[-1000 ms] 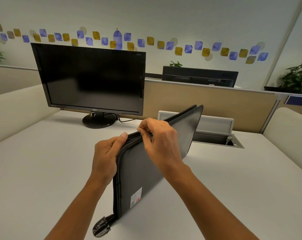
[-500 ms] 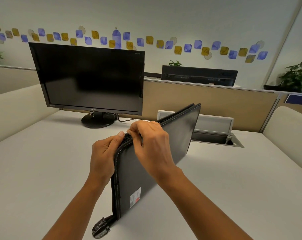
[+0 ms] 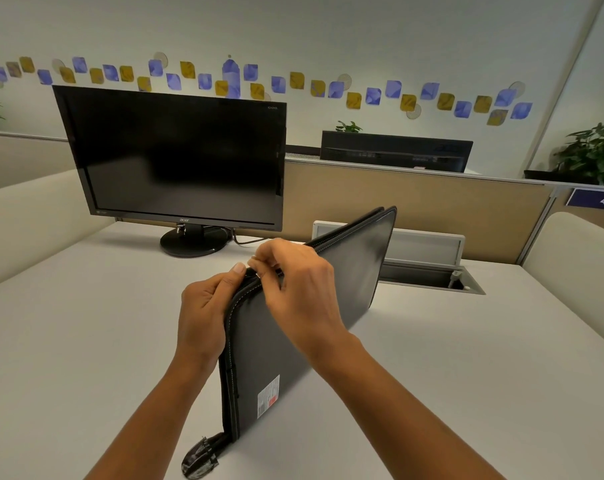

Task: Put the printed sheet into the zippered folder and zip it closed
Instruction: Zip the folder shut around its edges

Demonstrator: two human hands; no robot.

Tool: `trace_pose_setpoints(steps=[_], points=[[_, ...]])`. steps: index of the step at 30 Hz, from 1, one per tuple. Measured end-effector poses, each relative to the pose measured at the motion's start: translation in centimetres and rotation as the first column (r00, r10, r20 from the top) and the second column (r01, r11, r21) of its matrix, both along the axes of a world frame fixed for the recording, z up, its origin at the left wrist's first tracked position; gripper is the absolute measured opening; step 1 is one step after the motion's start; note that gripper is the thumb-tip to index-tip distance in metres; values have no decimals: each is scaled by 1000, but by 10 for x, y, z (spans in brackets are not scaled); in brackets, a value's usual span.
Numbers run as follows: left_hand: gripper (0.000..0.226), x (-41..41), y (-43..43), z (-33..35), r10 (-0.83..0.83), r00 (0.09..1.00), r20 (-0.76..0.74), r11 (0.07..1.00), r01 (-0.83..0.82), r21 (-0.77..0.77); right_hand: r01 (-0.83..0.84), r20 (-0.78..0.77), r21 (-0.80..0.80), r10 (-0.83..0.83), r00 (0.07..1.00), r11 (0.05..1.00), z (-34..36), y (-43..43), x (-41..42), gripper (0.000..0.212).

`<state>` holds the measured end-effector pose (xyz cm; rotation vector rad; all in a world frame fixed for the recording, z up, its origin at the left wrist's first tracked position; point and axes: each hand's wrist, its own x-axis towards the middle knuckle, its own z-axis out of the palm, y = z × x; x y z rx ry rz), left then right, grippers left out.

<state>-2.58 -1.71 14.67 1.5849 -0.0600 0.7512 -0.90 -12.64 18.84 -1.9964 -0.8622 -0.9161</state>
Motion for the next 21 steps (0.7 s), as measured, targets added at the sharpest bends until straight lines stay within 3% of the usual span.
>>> trace_pose_setpoints(steps=[4, 9, 16, 21], points=[[28, -2, 0, 1, 4, 1000, -23, 999, -5, -34, -24, -214, 19, 27, 977, 1000, 6, -1, 4, 4], [43, -3, 3, 0, 61, 998, 16, 997, -62, 39, 31, -258, -98, -56, 965, 995, 16, -4, 9, 8], [48, 3, 2, -2, 115, 990, 83, 983, -126, 133, 107, -242, -271, -176, 954, 957, 26, -4, 13, 14], [52, 4, 3, -3, 137, 984, 110, 972, -155, 175, 174, -135, -381, -241, 961, 908, 29, -2, 14, 13]])
